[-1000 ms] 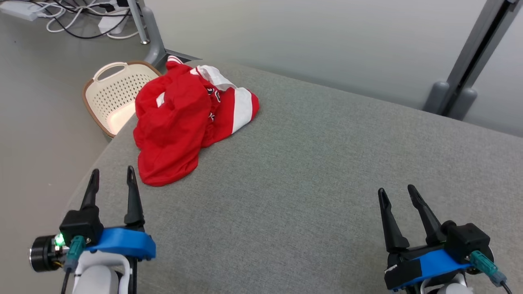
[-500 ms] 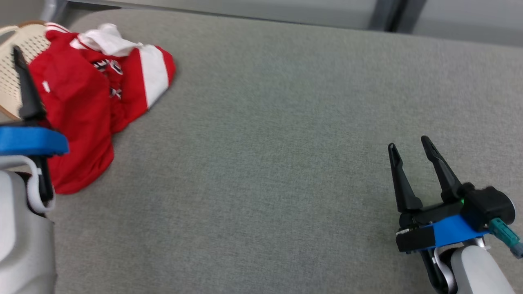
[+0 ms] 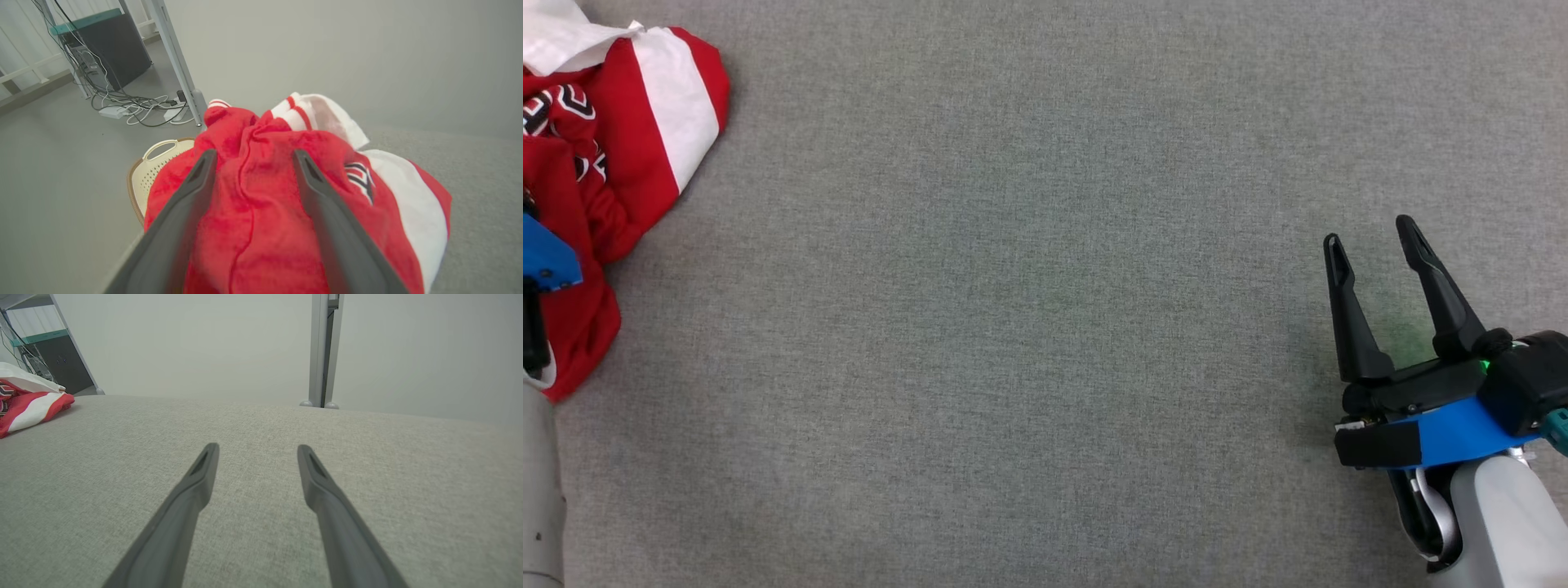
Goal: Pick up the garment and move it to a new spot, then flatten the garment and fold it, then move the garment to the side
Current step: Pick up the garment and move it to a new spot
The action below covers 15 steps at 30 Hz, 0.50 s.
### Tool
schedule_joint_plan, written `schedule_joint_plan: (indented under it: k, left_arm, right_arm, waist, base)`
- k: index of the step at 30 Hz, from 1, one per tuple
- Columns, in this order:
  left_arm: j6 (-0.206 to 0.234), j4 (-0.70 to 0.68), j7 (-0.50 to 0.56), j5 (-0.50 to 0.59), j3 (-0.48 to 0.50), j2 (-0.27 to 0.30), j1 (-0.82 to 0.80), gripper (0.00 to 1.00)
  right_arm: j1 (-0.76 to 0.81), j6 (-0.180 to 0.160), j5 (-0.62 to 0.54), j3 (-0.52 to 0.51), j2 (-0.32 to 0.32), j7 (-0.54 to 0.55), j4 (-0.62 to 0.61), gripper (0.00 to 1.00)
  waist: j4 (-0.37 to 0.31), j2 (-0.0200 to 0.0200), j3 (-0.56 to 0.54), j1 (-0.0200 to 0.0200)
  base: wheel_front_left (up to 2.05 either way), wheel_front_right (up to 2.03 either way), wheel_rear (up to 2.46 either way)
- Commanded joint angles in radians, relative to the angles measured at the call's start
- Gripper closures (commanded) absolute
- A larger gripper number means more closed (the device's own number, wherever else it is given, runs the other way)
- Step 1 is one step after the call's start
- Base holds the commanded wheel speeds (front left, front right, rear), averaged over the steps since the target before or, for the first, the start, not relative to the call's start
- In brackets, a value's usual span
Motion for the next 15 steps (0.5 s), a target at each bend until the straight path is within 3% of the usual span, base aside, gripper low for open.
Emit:
schedule_joint_plan:
  k: [1, 12, 13, 14, 15]
  left_arm:
    - [-0.008, 0.021, 0.006, -0.008, -0.005, -0.002, -0.02, 0.0]
    - [-0.048, 0.272, 0.103, -0.046, -0.053, -0.034, -0.07, 0.0]
    - [-0.051, 0.282, 0.105, -0.048, -0.06, -0.033, -0.076, 0.3]
    - [-0.051, 0.29, 0.103, -0.048, -0.068, -0.032, -0.081, 0.74]
    - [-0.054, 0.296, 0.101, -0.045, -0.078, -0.032, -0.083, 1.0]
  right_arm:
    - [-0.008, 0.0, -0.005, -0.003, -0.002, -0.003, -0.008, 0.0]
    - [-0.005, 0.0, -0.013, 0.008, 0.0, -0.003, -0.011, 0.0]
    - [-0.004, 0.0, -0.013, 0.01, 0.001, -0.003, -0.01, 0.0]
    - [-0.004, 0.0, -0.013, 0.013, 0.003, -0.003, -0.008, 0.0]
    - [-0.003, 0.0, -0.011, 0.015, 0.004, -0.003, -0.006, 0.0]
  waist:
    - [0.004, 0.0, 0.005, -0.0002]
    - [0.031, 0.0, -0.007, -0.0002]
    - [0.031, 0.0, -0.011, -0.0002]
    - [0.031, 0.0, -0.015, -0.0002]
    - [0.029, 0.0, -0.019, -0.0002]
  base:
    - [0.0, 0.0, 0.0]
    - [0.0, 0.0, 0.0]
    - [0.0, 0.0, 0.0]
    - [0.0, 0.0, 0.0]
    - [0.0, 0.0, 0.0]
